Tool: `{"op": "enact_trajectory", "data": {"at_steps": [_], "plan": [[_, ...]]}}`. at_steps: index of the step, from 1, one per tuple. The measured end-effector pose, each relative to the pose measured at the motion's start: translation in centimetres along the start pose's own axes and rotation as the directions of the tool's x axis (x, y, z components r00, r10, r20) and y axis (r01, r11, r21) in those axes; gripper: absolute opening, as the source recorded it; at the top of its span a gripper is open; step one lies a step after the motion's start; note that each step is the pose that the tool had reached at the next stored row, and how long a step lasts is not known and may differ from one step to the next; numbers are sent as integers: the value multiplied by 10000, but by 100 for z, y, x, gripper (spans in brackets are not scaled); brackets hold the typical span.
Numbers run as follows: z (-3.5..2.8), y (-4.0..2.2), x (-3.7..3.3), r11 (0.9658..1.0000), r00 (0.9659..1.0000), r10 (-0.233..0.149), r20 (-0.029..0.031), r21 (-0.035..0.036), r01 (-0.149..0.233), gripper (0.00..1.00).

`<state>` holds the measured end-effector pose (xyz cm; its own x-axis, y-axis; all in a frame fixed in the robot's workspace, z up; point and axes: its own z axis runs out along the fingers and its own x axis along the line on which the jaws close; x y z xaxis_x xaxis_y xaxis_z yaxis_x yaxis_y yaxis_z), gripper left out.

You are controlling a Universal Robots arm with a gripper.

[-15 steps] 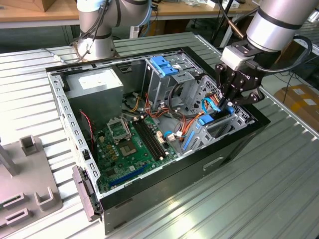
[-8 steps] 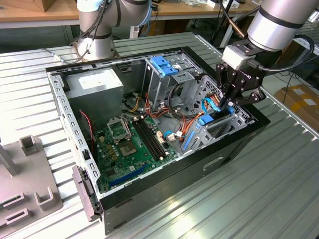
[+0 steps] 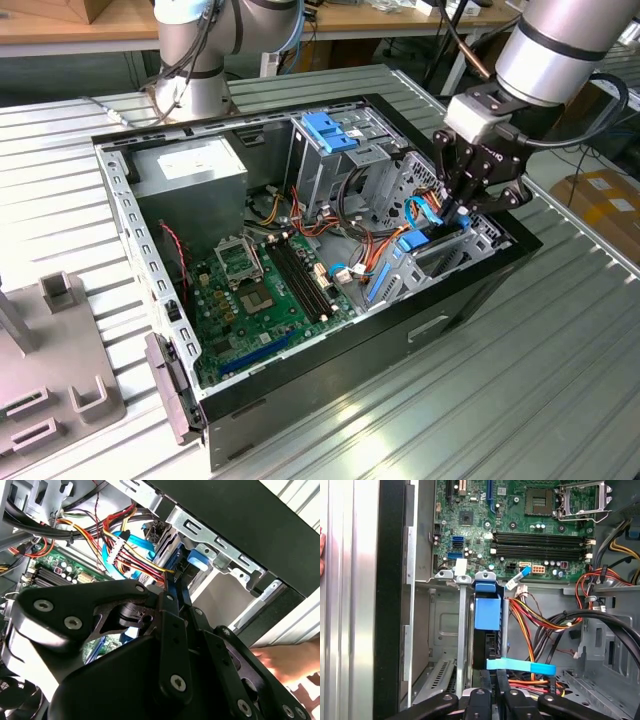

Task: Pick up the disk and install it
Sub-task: 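Insert the second disk wire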

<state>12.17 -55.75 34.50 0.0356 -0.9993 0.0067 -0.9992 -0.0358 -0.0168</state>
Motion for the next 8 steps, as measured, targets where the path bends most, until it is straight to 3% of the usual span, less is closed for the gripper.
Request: {"op": "enact_trajectory", "data": {"at_steps": [8], "plan": [[61,1,3,10000,10000,0,-6,-1,0,16]]}}
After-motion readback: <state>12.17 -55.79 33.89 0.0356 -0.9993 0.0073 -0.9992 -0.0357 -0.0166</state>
